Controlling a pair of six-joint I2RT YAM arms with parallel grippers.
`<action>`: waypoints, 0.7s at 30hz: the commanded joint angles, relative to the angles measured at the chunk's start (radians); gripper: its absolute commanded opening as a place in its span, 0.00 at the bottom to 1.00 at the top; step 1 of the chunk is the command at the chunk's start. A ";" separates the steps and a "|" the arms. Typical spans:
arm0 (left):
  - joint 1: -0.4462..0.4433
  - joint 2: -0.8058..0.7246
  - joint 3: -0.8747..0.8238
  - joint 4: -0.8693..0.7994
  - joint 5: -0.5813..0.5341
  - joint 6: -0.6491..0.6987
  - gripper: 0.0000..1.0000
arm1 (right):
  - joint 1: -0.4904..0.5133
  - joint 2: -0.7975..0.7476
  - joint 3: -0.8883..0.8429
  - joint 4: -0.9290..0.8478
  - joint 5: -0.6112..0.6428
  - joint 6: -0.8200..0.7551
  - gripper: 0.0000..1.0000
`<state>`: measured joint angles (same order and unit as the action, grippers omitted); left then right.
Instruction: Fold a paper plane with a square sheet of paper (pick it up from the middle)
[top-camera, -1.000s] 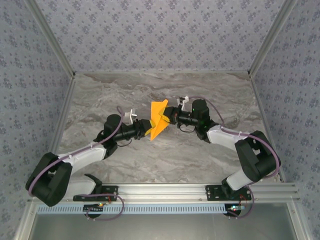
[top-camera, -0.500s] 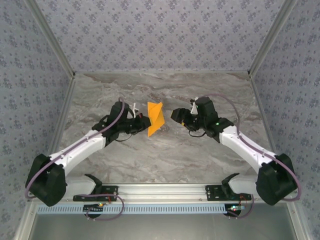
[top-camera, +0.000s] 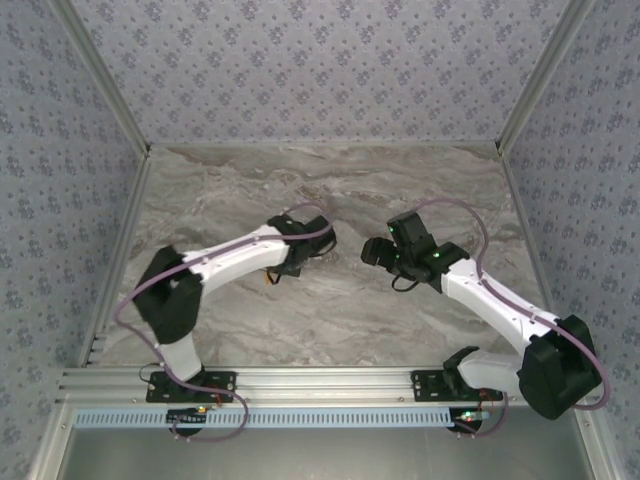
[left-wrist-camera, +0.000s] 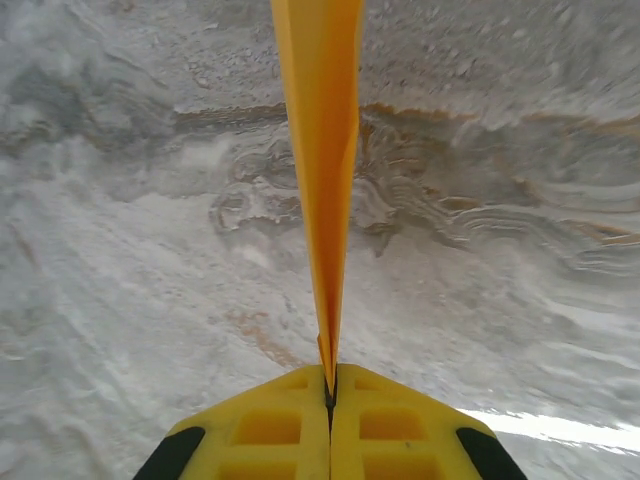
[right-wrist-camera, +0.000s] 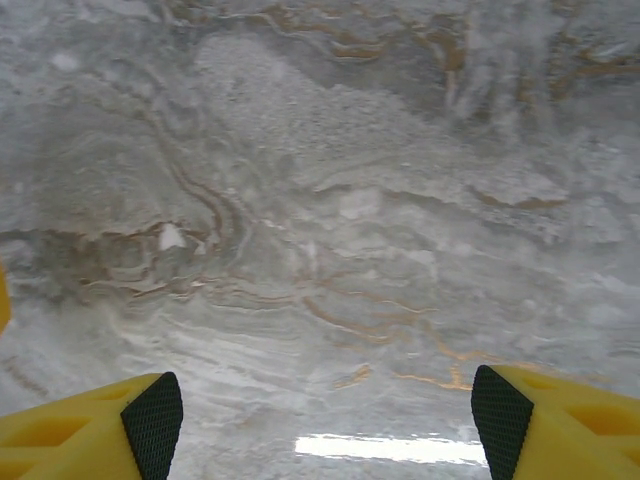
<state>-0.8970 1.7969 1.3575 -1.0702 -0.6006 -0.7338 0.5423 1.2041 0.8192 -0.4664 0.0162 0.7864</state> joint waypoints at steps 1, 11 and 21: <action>-0.054 0.112 0.072 -0.091 -0.101 -0.048 0.07 | 0.002 -0.026 -0.024 -0.049 0.075 0.038 0.80; -0.057 0.103 0.093 0.188 0.198 0.052 0.56 | 0.002 -0.045 -0.082 0.007 0.026 0.061 0.73; 0.231 -0.283 -0.237 0.514 0.575 0.031 0.89 | 0.221 0.178 -0.026 0.266 -0.009 0.083 0.37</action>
<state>-0.7387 1.5974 1.1831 -0.6495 -0.1455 -0.6827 0.6922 1.2938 0.7368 -0.3016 0.0200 0.8619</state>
